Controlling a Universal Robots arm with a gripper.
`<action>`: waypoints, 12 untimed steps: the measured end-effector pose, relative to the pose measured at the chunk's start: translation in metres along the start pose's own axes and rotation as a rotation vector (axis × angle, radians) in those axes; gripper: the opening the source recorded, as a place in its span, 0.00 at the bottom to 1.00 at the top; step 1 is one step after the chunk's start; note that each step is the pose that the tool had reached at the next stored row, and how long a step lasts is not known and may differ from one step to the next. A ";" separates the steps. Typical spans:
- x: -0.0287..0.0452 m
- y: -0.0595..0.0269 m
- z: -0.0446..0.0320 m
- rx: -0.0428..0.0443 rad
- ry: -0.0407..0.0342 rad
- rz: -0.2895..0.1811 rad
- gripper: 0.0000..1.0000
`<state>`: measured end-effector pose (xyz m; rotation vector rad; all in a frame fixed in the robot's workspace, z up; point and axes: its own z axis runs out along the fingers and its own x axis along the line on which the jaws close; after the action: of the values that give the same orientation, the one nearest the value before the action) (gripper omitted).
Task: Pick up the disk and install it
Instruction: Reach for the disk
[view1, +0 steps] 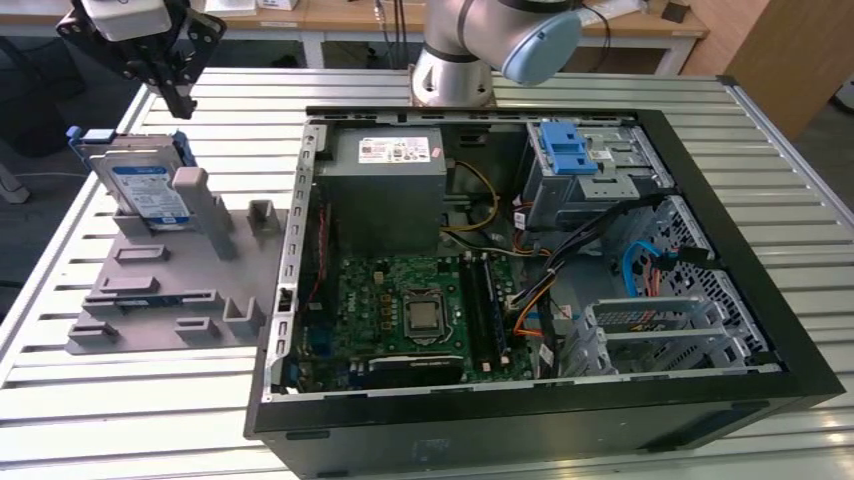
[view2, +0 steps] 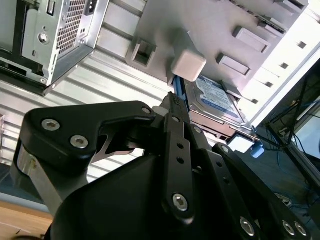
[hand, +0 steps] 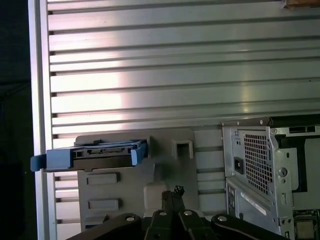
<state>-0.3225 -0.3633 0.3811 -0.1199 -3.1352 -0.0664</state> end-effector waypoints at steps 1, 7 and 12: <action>0.0017 0.0003 0.0002 0.0000 0.0004 0.000 0.11; 0.0114 0.0023 0.0010 0.0002 0.0024 0.000 0.11; 0.0185 0.0038 0.0016 0.0003 0.0039 0.000 0.11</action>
<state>-0.3406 -0.3580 0.3798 -0.1199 -3.1313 -0.0661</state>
